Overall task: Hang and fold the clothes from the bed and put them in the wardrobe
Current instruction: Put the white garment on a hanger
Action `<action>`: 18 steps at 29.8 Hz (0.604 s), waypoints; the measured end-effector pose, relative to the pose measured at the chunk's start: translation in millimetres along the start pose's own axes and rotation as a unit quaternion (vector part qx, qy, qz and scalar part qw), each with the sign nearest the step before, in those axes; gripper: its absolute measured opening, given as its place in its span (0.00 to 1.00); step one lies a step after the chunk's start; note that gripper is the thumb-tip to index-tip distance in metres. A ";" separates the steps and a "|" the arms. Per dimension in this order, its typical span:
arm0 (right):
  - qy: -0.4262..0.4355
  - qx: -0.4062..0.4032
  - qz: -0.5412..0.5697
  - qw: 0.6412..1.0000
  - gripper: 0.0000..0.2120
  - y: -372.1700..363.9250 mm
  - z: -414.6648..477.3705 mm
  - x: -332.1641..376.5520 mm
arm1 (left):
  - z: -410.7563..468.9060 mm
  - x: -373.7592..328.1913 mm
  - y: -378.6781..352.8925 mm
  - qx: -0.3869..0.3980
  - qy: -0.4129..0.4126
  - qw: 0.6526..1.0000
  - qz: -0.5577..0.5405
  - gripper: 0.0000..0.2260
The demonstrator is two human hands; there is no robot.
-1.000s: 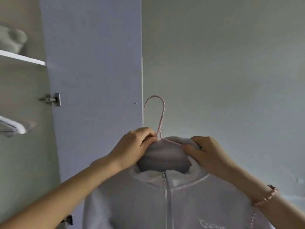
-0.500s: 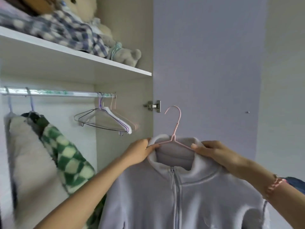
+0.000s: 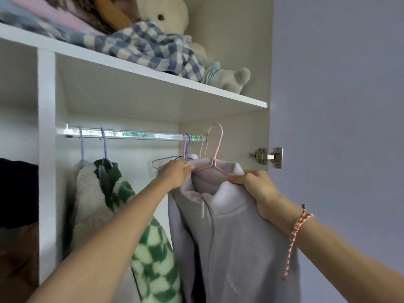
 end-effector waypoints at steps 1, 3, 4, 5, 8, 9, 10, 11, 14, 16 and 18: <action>0.006 0.004 0.016 1.000 0.05 -13.7 10.9 3.7 | 4.6 9.2 7.1 0.004 0.017 1.000 0.001 0.21; 0.012 0.011 0.042 0.999 0.05 -40.4 32.0 12.5 | 6.8 32.8 16.8 0.034 0.071 0.997 0.021 0.23; 0.016 0.013 0.054 0.998 0.06 -51.7 41.6 17.9 | 4.9 46.4 19.7 0.059 0.115 0.990 0.049 0.24; 0.019 0.020 0.065 0.998 0.05 -61.7 51.8 22.6 | 2.2 61.4 20.7 0.087 0.156 0.979 0.096 0.23; 0.043 0.037 0.075 0.996 0.04 -95.3 79.0 38.5 | -19.9 97.5 34.5 0.196 0.247 0.910 0.270 0.18; 0.051 0.043 0.083 0.994 0.06 -106.0 86.4 43.6 | -26.5 101.6 36.5 0.220 0.254 0.893 0.300 0.16; 0.059 0.049 0.082 0.994 0.08 -116.5 91.6 48.9 | -28.8 102.9 37.5 0.229 0.253 0.892 0.297 0.14; 0.070 0.058 0.083 0.992 0.08 -128.8 97.6 52.1 | -27.3 102.8 40.1 0.217 0.243 0.907 0.268 0.12; 0.091 0.058 0.068 0.992 0.09 -166.9 113.7 58.9 | -12.0 85.6 60.7 0.039 0.171 0.984 0.039 0.10; 0.096 0.059 0.054 0.992 0.10 -199.4 127.3 60.9 | -4.9 71.9 86.2 -0.118 0.122 0.985 -0.044 0.11; 0.108 0.071 0.041 0.991 0.11 -237.9 140.5 62.4 | 6.9 67.7 105.5 -0.196 0.093 0.976 -0.007 0.13</action>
Point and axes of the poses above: each hand's wrist, its own z-axis towards the middle knuckle, its own y-axis out of the back of the hand, x = y × z, the point moved 4 cm from there along z, towards the middle knuckle, and after that the axes turned 15 degrees about -z, right-handed, at the moved point
